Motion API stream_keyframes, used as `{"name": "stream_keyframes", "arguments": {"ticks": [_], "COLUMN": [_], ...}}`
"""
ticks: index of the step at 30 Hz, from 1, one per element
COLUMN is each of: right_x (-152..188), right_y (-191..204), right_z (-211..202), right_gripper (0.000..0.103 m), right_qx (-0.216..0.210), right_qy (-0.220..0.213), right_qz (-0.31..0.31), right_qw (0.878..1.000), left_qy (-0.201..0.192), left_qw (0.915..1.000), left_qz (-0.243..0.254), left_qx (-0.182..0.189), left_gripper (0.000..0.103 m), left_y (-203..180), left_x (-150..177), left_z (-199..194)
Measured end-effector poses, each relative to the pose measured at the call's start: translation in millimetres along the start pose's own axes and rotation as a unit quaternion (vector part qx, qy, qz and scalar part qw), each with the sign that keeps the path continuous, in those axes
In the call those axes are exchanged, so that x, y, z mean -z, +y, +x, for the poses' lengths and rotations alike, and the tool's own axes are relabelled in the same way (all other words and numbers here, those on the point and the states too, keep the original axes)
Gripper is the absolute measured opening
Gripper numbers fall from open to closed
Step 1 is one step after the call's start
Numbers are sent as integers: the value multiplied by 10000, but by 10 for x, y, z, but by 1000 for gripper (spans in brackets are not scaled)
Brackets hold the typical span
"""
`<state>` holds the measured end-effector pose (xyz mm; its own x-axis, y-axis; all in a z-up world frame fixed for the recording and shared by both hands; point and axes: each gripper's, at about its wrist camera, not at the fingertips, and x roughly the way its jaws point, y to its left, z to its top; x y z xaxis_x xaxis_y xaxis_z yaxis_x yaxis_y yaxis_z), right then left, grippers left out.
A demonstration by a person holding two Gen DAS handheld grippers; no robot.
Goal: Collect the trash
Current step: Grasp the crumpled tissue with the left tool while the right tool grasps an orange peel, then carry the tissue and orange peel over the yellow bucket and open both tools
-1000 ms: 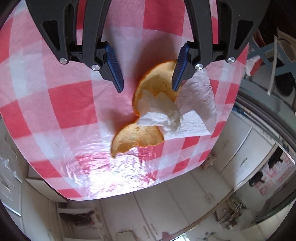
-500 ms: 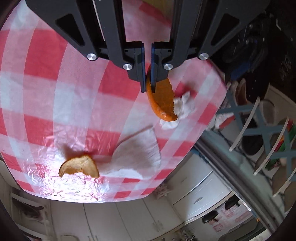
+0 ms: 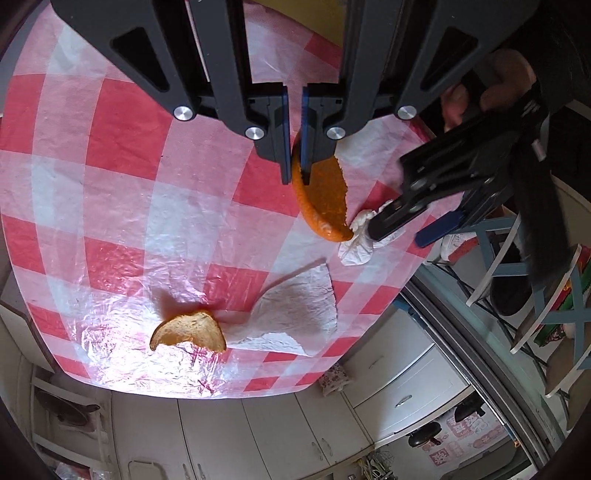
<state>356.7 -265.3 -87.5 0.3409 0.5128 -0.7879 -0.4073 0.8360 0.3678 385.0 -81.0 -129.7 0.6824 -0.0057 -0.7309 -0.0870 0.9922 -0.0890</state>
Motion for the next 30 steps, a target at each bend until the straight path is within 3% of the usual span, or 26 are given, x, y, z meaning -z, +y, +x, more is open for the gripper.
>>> {"name": "stream_keyframes", "arguments": {"ticks": [2, 3, 5, 6, 13, 17, 24, 27, 28, 30], "right_x": [8, 14, 35, 48, 185, 370, 976, 1273, 1382, 1509], "right_y": [13, 15, 4, -6, -50, 25, 311, 411, 442, 469], "right_z": [-20, -29, -59, -75, -268, -437, -623, -583, -531, -431], "right_gripper": [5, 5, 5, 5, 5, 5, 5, 5, 5, 5], "right_qx": [0, 14, 32, 44, 42, -42, 108, 257, 383, 635], "right_qy": [-8, -10, -10, -11, -127, -251, -178, 59, 201, 425], "right_qz": [-19, -25, -21, -13, 129, 195, 102, 99, 84, 16], "right_qw": [10000, 10000, 10000, 10000, 9998, 9995, 9997, 9996, 9990, 9971], "left_qy": [151, 270, 290, 289, 189, 224, 824, 1019, 1102, 1457], "left_qw": [9999, 9995, 9993, 9992, 9977, 9955, 9877, 9835, 9816, 9746], "left_qz": [-29, -42, -47, -37, -129, -21, 501, 705, 777, 887], "left_qx": [76, 130, 243, 260, 643, 917, 1233, 1318, 1349, 1454], "left_gripper": [37, 34, 16, 14, 13, 13, 13, 13, 17, 37], "left_y": [-3, 1, 13, 4, 83, 57, -180, -301, -341, -417], "left_x": [-16, -11, 5, 27, 344, 679, 1380, 1487, 1516, 1606], "left_z": [113, 166, 153, 122, -431, -799, -985, -937, -913, -830]}}
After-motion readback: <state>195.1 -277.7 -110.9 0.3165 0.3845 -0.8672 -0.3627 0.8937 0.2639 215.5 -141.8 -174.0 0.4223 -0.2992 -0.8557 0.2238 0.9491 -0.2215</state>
